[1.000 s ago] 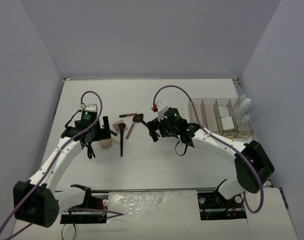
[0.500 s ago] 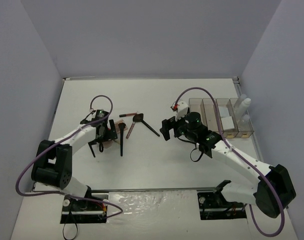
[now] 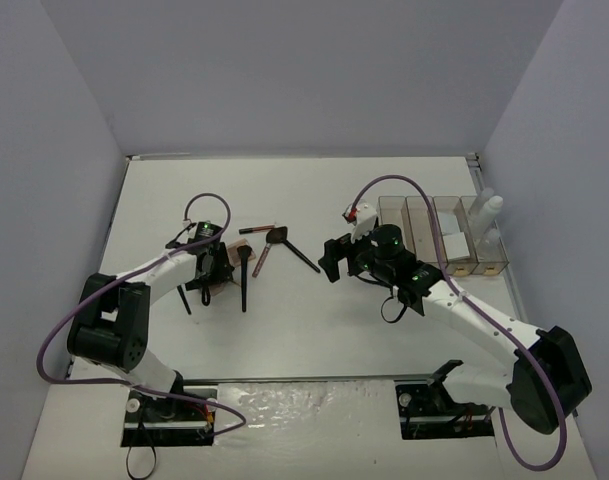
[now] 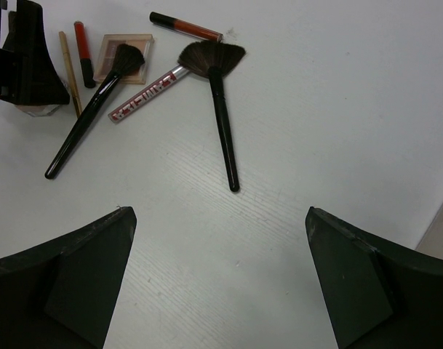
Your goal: Organize the makeup
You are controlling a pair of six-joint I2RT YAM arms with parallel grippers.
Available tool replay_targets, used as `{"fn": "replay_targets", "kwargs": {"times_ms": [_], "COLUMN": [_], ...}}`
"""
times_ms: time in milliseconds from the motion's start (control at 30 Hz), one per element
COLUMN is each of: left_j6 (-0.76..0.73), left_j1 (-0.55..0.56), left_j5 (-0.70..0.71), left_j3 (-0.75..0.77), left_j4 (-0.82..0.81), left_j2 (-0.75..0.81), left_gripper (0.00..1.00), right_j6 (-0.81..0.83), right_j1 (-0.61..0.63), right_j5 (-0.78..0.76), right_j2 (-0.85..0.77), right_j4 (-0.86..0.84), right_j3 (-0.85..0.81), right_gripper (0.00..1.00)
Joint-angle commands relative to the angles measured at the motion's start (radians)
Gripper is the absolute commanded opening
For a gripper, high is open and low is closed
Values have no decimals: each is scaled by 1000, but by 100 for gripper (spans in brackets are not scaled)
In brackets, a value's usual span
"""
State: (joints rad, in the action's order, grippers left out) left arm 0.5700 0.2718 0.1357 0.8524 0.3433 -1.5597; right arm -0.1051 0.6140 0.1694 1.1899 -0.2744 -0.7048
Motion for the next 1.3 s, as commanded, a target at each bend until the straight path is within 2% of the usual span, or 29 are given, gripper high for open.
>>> {"fn": "replay_targets", "kwargs": {"times_ms": [0, 67, 100, 233, 333, 500, 667, 733, 933, 1267], "left_j6": [-7, -24, -35, -123, -222, -382, -518, -562, -724, -772], "left_j1": [46, 75, 93, 185, 246, 325, 399, 422, 472, 499], "left_j5": [4, 16, 22, 36, -7, -146, -280, -321, -411, -473], "left_j3": [39, 63, 79, 122, 129, 91, 40, 40, 84, 84], "left_j4": [-7, 19, 35, 52, -9, -168, -347, -397, -441, -513], "left_j2": [39, 63, 84, 189, 261, 360, 428, 436, 429, 459], "left_gripper": [29, 13, 11, 9, 10, 8, 8, 8, 9, 10], "right_j6": [-8, -4, -4, -13, -48, -146, -223, -250, -266, -259], "right_j1": [-6, -7, -7, -7, -12, -129, -154, -147, -84, -20], "right_j5": [22, 34, 43, 90, 134, 360, 605, 657, 655, 581], "right_j2": [10, 5, 2, -4, -17, 14, 62, 90, 120, 163], "right_j4": [-62, -53, -49, -10, 10, 63, 95, 97, 104, 134], "right_j3": [-14, -24, -28, -64, -115, -239, -353, -389, -416, -407], "right_gripper": [100, 100, 100, 100, 100, 100, 98, 98, 95, 90]}}
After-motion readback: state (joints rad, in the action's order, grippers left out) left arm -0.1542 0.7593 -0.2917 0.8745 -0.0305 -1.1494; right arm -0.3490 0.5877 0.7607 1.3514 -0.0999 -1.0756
